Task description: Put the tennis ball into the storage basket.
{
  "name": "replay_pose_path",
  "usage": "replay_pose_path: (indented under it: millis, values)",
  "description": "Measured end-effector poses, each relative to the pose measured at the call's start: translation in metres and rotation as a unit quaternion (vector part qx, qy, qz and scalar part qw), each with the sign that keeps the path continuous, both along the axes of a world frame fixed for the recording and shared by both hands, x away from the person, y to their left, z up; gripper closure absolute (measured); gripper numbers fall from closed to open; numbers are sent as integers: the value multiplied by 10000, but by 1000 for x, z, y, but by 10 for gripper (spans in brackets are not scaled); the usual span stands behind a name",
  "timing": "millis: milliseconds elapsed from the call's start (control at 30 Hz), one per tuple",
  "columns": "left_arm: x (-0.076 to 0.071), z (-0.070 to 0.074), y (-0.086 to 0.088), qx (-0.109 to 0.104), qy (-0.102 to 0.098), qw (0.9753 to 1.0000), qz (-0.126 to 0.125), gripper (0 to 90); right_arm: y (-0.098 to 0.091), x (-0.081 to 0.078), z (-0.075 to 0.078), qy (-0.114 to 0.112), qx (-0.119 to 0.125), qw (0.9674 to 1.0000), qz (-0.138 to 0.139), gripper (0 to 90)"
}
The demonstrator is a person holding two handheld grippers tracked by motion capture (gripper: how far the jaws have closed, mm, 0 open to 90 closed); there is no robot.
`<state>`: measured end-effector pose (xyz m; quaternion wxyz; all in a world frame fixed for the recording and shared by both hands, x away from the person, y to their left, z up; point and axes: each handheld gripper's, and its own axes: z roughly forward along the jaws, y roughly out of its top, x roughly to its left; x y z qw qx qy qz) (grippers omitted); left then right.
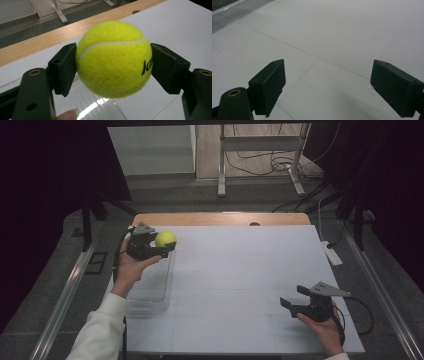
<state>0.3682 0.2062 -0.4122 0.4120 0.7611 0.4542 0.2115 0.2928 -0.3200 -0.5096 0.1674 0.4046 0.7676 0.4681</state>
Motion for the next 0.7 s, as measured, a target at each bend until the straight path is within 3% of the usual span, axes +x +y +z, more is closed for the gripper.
replay_pose_path:
  millis: [700]
  values:
    - [3,-1,17,3,20,9997,263,264,1,0,0,-3,-13,10000,-3,128]
